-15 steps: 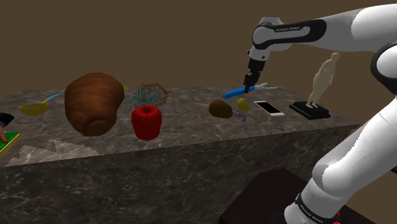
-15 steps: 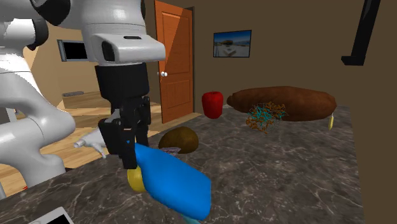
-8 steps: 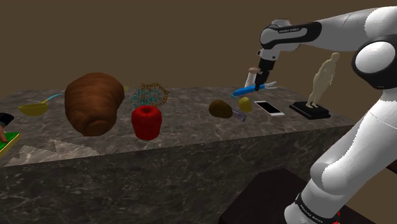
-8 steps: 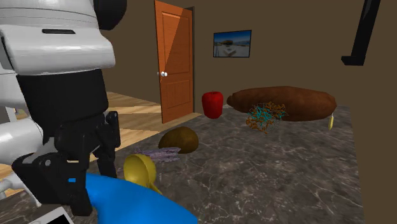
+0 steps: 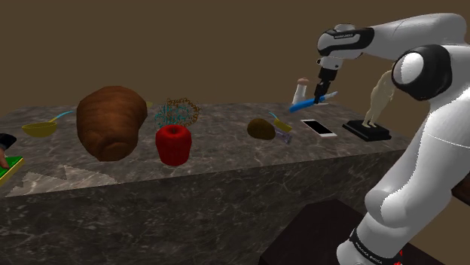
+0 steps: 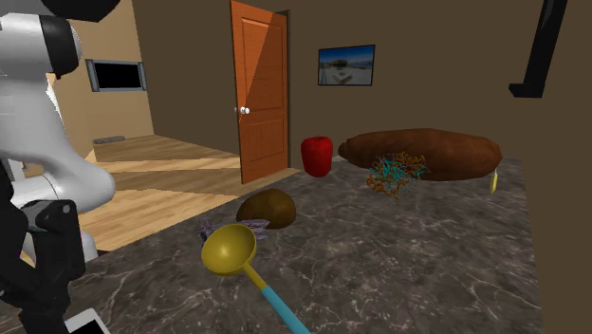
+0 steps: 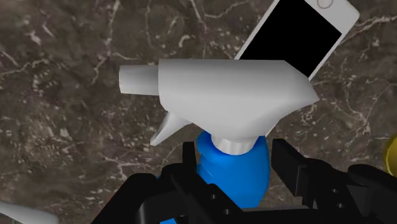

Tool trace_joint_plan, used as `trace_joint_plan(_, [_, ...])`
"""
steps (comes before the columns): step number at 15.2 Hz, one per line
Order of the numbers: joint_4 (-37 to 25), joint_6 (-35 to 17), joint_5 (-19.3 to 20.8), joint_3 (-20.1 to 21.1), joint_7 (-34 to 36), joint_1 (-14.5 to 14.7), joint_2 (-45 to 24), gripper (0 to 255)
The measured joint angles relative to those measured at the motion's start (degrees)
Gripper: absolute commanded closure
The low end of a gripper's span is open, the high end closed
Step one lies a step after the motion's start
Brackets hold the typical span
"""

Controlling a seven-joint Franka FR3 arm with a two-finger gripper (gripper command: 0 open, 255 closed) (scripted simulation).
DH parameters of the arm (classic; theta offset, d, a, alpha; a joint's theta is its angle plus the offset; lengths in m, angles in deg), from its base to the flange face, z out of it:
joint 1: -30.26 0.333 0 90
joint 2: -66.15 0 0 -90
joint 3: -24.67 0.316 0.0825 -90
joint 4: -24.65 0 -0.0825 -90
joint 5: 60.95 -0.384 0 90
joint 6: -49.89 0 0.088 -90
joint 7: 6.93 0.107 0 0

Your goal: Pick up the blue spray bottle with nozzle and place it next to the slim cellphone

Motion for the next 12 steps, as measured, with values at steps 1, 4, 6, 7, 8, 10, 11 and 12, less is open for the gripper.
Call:
trace_joint_plan(1, [-2.0,0.4,-0.6,-0.7,-1.6,-0.8,-1.8,255])
trace_joint_plan(4, [-8.8,2.1,-2.8,-2.5,-6.0,-3.5,-7.5,255])
trace_joint_plan(6, [-13.4,3.3,-4.4,-3.5,-9.0,-5.7,-11.4,255])
trace_joint_plan(7, [-15.5,4.1,-5.0,-3.9,-10.1,-6.7,-12.9,255])
trace_joint_plan(8, [-18.3,5.1,-5.8,-4.1,-10.9,-7.6,-14.9,255])
trace_joint_plan(10, [-24.8,7.3,-7.7,-4.7,-13.8,-10.7,-19.7,255])
trace_joint_plan(11, [-27.9,8.3,-8.6,-4.8,-14.6,-12.0,-22.0,255])
trace_joint_plan(12, [-29.0,8.5,-9.0,-4.9,-15.4,-12.8,-23.0,255])
